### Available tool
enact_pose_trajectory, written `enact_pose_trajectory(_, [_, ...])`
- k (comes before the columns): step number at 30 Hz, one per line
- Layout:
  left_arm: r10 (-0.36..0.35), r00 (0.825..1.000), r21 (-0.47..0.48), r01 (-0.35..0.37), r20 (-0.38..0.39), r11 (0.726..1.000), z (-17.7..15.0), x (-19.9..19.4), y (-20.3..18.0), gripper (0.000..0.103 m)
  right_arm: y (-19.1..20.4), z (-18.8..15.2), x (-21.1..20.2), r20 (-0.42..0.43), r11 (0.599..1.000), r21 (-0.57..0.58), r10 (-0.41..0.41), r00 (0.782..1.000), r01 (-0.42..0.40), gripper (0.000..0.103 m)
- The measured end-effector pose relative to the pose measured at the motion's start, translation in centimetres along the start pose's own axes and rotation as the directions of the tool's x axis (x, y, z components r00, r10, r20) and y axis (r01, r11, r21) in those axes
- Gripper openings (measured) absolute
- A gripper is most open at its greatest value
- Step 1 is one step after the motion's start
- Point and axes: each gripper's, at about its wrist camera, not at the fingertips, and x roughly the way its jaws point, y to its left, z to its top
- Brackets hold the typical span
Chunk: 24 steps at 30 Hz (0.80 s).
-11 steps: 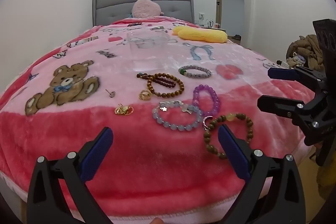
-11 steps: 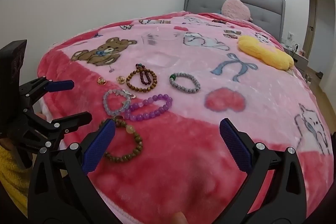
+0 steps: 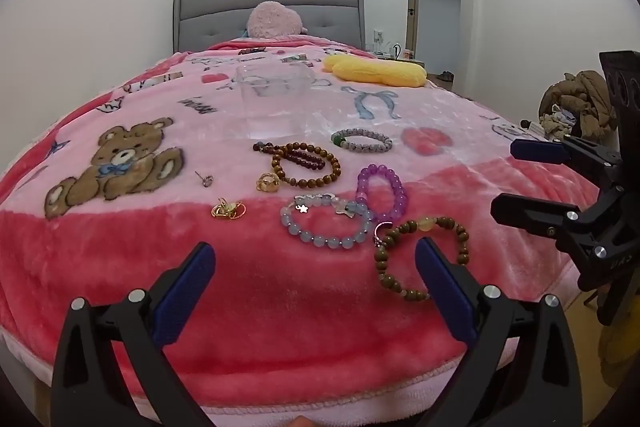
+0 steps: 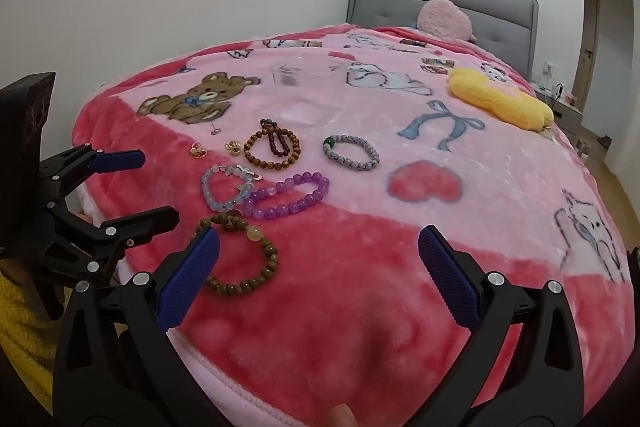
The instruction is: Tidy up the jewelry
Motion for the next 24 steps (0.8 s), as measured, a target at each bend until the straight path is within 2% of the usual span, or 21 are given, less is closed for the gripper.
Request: enact_pose_trajectory(24, [-0.002, 1.000, -0.001, 0.002, 0.004, 1.000, 0.1, 0.1, 0.1, 0.098, -1.1, 0.5, 0.3, -0.004, 1.000, 0.012, 0.006, 1.000, -0.006, 0.096])
